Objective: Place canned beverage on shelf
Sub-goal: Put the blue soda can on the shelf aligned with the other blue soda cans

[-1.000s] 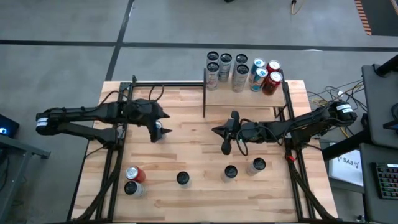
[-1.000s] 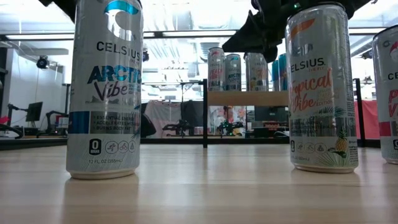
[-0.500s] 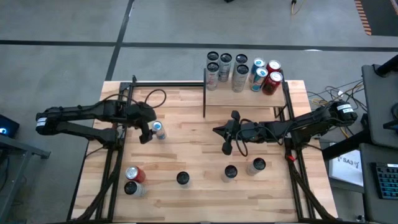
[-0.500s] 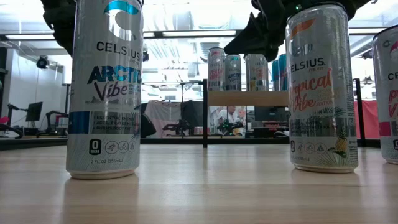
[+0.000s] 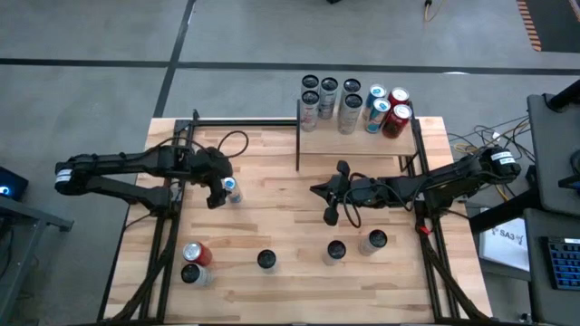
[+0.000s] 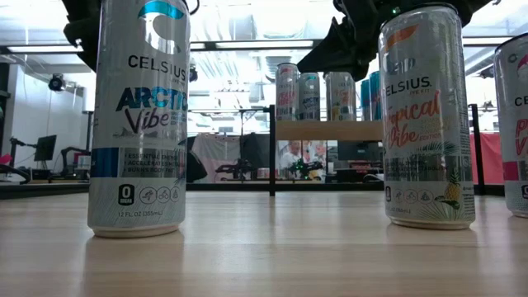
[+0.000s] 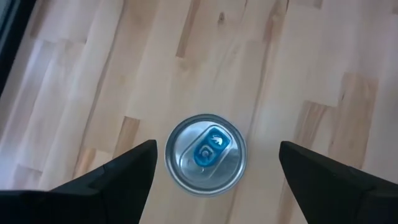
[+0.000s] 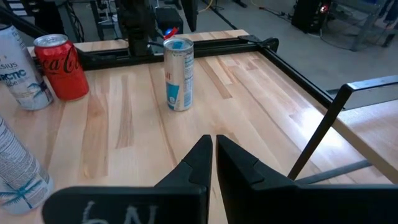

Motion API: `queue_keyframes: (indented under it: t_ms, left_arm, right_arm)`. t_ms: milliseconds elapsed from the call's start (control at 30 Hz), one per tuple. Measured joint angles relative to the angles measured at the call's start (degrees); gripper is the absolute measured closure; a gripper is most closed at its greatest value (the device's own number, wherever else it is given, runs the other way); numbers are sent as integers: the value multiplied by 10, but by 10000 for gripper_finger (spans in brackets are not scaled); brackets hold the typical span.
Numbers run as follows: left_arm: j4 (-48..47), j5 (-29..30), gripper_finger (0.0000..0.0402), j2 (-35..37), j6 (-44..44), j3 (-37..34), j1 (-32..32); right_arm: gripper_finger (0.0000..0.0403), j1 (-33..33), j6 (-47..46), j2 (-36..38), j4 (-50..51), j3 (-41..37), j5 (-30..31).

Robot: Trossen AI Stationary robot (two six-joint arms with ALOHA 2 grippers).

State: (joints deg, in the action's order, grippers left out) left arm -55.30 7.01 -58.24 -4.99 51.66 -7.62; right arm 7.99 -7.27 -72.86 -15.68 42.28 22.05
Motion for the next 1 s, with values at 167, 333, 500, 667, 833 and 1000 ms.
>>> queue_keyframes:
  t_ms: [167, 333, 500, 667, 833, 1000]
  left_arm:
    - [0, 1, 79, -24, 10, 0, 0]
    - [5, 19, 79, -38, 13, 0, -1]
    - [6, 70, 79, -46, 9, 0, -1]
    - [6, 46, 79, -47, 4, 0, -1]
    - [10, 44, 79, -47, -11, -14, -1]
    - [39, 44, 79, -47, -15, -48, -1]
  right_arm:
    - [390, 0, 0, 0, 1, 0, 0]
    - [390, 0, -2, 0, 4, 0, 0]
    - [390, 0, -2, 0, 4, 0, 0]
    - [390, 0, -2, 0, 4, 0, 0]
    - [390, 0, -2, 0, 4, 0, 0]
    - [390, 0, -3, 0, 4, 0, 0]
